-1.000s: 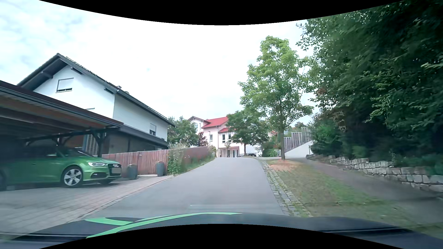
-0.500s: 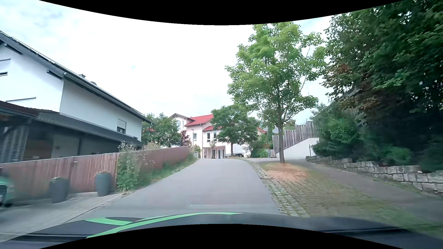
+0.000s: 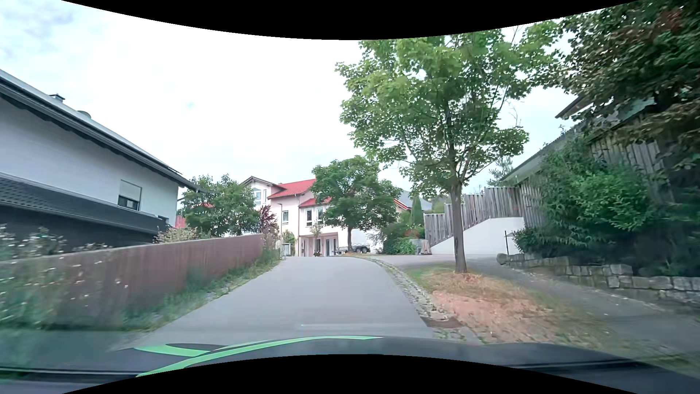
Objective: Follow the waypoints while adhering to traffic rules and regulations
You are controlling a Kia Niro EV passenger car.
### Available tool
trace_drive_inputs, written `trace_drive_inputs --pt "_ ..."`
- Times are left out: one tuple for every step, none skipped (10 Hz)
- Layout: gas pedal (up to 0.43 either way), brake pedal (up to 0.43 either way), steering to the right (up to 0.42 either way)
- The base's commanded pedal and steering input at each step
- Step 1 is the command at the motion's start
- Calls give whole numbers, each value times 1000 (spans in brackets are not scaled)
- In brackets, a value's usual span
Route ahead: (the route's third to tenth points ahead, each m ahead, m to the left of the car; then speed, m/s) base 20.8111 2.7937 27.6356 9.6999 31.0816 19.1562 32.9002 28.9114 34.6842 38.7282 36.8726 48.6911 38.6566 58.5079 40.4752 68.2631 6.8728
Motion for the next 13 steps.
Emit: trace_drive_inputs --pt "0 0 33" --pt "0 0 24" --pt "0 0 16" --pt "0 0 9" --pt "0 0 5" --pt "0 0 5" --pt "0 0 1" --pt "0 0 -5" --pt "0 0 -14" --pt "0 0 -26" --pt "0 6 -36" --pt "0 30 -46" --pt "0 49 -53"
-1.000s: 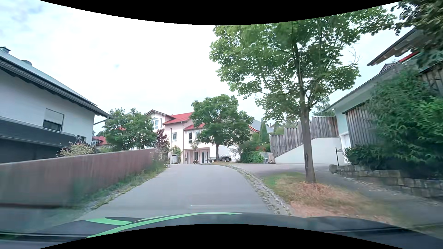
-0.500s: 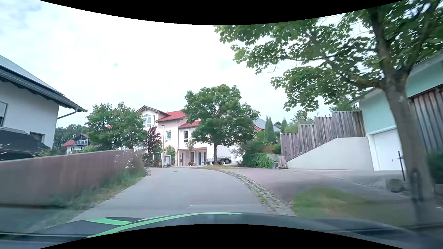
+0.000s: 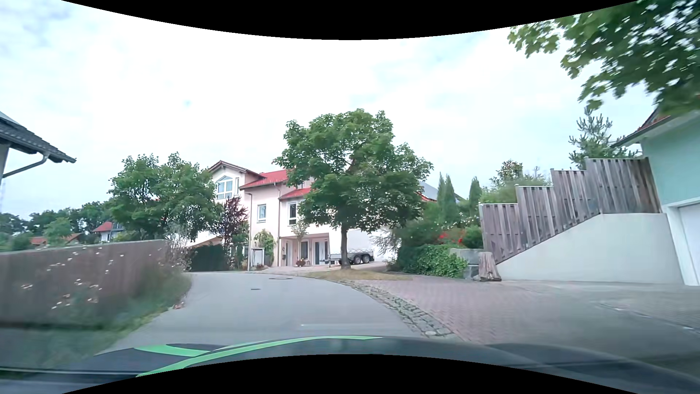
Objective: Follow the waypoints while adhering to traffic rules and regulations
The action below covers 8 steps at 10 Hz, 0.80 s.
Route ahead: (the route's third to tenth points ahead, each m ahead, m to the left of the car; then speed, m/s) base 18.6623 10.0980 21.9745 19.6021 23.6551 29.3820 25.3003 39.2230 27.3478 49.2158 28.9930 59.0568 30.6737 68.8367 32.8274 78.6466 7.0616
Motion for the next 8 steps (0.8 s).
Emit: trace_drive_inputs --pt "0 67 -64" --pt "0 67 -84" --pt "0 67 -106" --pt "0 67 -123" --pt "0 73 -138" --pt "0 79 -156" --pt "0 85 -173" --pt "0 85 -191"
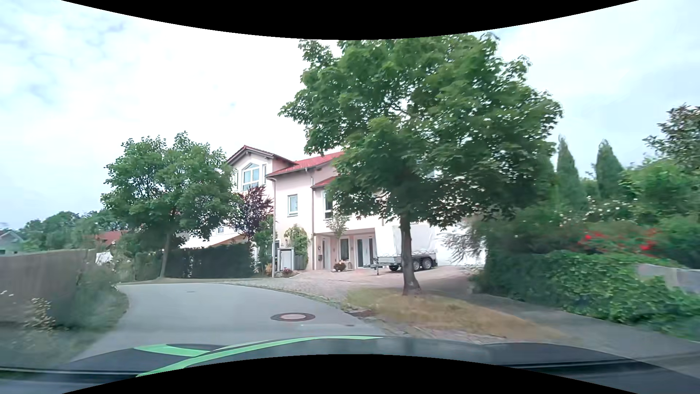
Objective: Follow the waypoints while adhering to traffic rules and regulations
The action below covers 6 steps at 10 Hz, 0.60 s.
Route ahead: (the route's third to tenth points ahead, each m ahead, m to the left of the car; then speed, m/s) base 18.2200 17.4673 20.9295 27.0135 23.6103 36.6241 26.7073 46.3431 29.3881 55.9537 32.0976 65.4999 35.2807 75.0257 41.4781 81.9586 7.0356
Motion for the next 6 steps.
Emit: trace_drive_inputs --pt "0 91 -205" --pt "0 98 -214" --pt "0 98 -222" --pt "0 98 -223" --pt "0 98 -225" --pt "0 98 -227"
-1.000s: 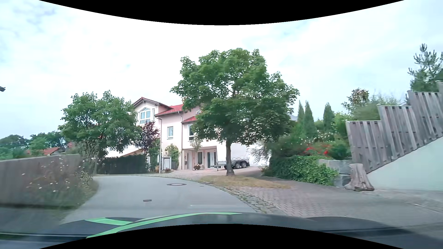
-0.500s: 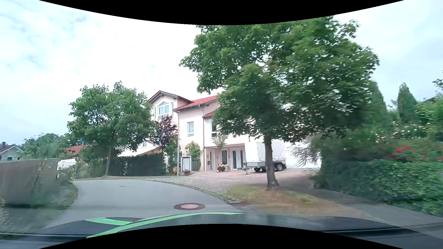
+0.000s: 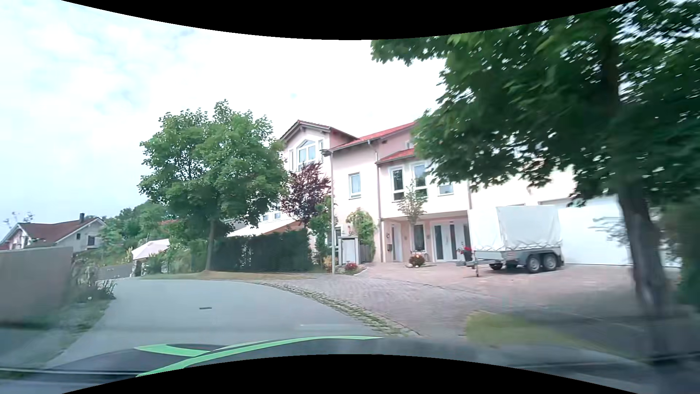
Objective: Follow the waypoints while adhering to traffic rules and regulations
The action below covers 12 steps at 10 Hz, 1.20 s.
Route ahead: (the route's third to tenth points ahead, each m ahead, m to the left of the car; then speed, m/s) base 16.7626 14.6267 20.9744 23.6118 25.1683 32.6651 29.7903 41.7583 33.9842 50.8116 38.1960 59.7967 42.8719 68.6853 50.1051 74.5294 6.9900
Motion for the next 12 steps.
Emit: trace_drive_inputs --pt "0 104 -230" --pt "0 104 -236" --pt "0 110 -241" --pt "0 110 -246" --pt "0 116 -252" --pt "0 110 -258" --pt "0 116 -259" --pt "0 110 -261" --pt "0 110 -263" --pt "0 110 -265" --pt "0 110 -266" --pt "0 110 -267"
